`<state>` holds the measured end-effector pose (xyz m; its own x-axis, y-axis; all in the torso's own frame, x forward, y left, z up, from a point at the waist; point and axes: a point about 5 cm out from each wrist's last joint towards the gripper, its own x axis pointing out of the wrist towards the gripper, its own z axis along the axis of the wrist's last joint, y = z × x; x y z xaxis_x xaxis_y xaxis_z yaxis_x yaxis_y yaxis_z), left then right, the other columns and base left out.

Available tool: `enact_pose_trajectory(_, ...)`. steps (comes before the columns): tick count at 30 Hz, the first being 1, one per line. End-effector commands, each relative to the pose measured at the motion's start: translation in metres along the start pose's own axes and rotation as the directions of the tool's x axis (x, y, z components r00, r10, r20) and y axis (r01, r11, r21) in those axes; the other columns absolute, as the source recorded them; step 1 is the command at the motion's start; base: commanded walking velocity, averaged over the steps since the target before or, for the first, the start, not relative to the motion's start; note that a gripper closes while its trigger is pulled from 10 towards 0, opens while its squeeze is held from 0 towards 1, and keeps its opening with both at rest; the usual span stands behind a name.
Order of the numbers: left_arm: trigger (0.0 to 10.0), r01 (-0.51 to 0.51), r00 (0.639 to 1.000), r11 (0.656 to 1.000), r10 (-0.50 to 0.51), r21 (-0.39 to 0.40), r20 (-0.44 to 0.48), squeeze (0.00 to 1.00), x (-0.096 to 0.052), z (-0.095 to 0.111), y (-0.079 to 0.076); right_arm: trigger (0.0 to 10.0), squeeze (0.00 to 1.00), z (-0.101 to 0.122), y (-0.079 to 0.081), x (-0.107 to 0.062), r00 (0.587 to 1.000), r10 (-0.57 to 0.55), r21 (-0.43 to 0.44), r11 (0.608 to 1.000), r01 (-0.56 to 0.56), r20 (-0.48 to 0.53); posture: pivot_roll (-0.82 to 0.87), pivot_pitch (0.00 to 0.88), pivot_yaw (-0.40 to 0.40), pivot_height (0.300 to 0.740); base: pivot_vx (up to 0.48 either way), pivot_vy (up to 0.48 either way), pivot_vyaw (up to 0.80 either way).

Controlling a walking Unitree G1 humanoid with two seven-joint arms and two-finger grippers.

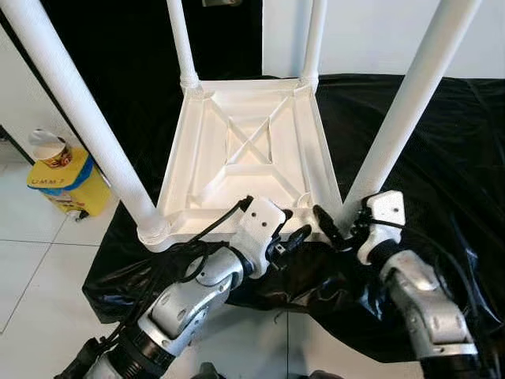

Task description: Building children table

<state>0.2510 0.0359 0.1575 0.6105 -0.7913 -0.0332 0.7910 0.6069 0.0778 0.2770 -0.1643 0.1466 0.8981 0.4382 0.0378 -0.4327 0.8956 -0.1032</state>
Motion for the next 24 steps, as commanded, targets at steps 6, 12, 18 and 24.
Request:
enact_pose_trajectory(6, 10.0, 0.191, 0.982, 0.981, -0.191, 0.025, -0.007, 0.00, -0.001, 0.000, -0.007, 7.8, 0.00, -0.001, -0.005, 0.012, 0.993, 0.112, -0.027, 0.993, -0.113, -0.032, 0.04, 0.037, 0.031, 0.740, 0.000, 0.000, 0.00)
enact_pose_trajectory(12, 10.0, 0.179, 0.984, 0.984, -0.179, 0.027, -0.006, 0.00, -0.002, 0.000, -0.007, 0.0, 0.00, -0.011, -0.008, 0.010, 0.981, 0.166, -0.040, 0.985, -0.170, -0.096, 0.06, 0.044, 0.019, 0.740, 0.000, 0.000, 0.00)
enact_pose_trajectory(18, 10.0, 0.170, 0.985, 0.985, -0.170, 0.022, -0.008, 0.00, -0.004, -0.001, -0.007, 0.0, 0.00, -0.016, -0.010, 0.006, 0.981, 0.152, -0.029, 0.987, -0.157, -0.116, 0.06, 0.053, 0.017, 0.740, 0.000, 0.000, 0.00)
enact_pose_trajectory(24, 10.0, 0.173, 0.985, 0.985, -0.173, 0.016, -0.007, 0.00, -0.004, -0.001, -0.009, 10.0, 0.00, -0.016, -0.010, 0.007, 0.993, -0.047, 0.012, 0.999, 0.049, -0.111, 0.05, 0.063, 0.020, 0.740, 0.000, 0.000, 0.00)
